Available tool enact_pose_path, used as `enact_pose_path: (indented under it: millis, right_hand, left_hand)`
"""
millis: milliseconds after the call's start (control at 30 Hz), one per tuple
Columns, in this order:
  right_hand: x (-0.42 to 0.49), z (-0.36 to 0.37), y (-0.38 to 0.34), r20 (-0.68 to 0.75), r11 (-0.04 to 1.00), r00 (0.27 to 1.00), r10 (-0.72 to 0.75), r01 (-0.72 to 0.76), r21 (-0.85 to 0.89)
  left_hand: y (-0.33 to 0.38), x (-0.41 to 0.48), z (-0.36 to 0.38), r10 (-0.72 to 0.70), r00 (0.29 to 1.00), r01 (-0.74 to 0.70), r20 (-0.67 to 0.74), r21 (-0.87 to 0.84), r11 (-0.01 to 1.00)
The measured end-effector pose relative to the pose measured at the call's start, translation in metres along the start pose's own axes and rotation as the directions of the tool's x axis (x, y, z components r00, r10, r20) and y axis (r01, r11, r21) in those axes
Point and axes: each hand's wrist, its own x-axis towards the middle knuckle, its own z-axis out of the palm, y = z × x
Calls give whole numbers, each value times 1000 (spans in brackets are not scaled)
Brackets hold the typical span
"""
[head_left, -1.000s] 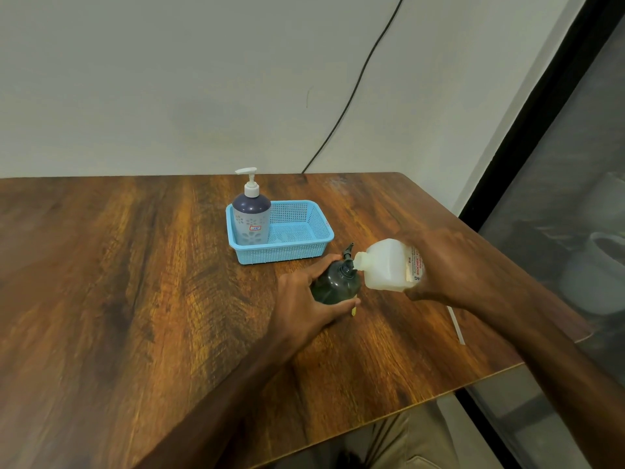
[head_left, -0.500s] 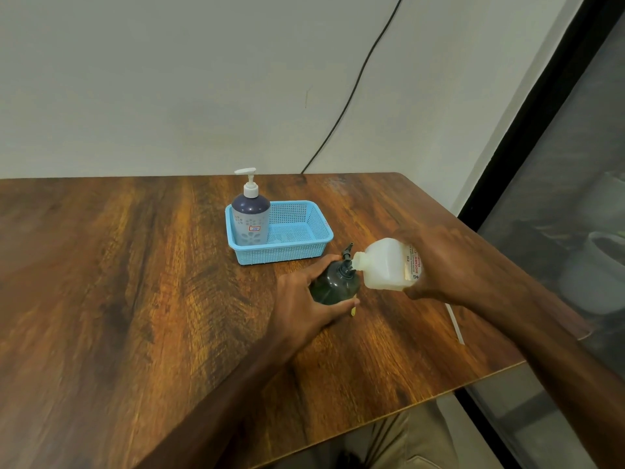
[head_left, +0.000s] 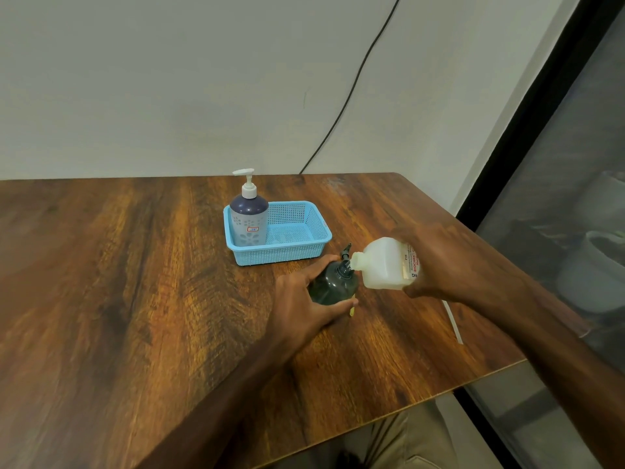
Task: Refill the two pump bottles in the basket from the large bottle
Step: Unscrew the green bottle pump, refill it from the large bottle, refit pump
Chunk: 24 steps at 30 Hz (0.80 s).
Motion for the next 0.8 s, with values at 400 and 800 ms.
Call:
enact_pose_path:
  millis: [400, 800]
  right_hand:
    - [1, -1, 1, -5, 1000, 1000, -9, 9, -1]
    - [0, -7, -4, 20, 999, 1000, -6, 7, -39]
  left_hand:
    - [0, 0, 0, -19, 1000, 19, 10, 6, 1000]
    - [0, 0, 0, -11, 1000, 10, 8, 5, 1000]
